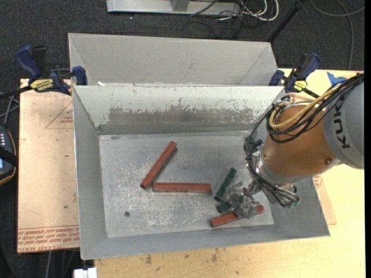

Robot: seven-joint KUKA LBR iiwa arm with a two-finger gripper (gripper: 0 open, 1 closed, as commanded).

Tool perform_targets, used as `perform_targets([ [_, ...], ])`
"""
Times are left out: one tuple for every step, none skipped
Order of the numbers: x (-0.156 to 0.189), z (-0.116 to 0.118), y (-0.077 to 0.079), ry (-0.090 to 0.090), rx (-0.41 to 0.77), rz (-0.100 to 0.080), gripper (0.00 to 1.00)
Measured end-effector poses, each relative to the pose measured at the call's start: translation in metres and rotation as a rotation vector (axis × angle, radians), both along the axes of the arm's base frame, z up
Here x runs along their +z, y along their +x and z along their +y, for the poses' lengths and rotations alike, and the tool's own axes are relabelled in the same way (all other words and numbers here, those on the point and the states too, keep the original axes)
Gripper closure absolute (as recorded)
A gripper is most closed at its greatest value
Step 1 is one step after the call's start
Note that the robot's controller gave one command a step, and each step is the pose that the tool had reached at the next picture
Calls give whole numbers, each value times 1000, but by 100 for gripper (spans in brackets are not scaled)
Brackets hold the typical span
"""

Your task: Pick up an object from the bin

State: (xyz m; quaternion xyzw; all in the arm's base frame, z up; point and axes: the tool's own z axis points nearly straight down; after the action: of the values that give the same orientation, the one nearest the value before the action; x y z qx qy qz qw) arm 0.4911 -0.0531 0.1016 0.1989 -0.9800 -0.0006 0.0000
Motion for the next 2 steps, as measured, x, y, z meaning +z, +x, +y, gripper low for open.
perform_targets([
  [-19,40,10,1,-14,-2,0],
  [-19,39,10,1,-15,-1,0],
])
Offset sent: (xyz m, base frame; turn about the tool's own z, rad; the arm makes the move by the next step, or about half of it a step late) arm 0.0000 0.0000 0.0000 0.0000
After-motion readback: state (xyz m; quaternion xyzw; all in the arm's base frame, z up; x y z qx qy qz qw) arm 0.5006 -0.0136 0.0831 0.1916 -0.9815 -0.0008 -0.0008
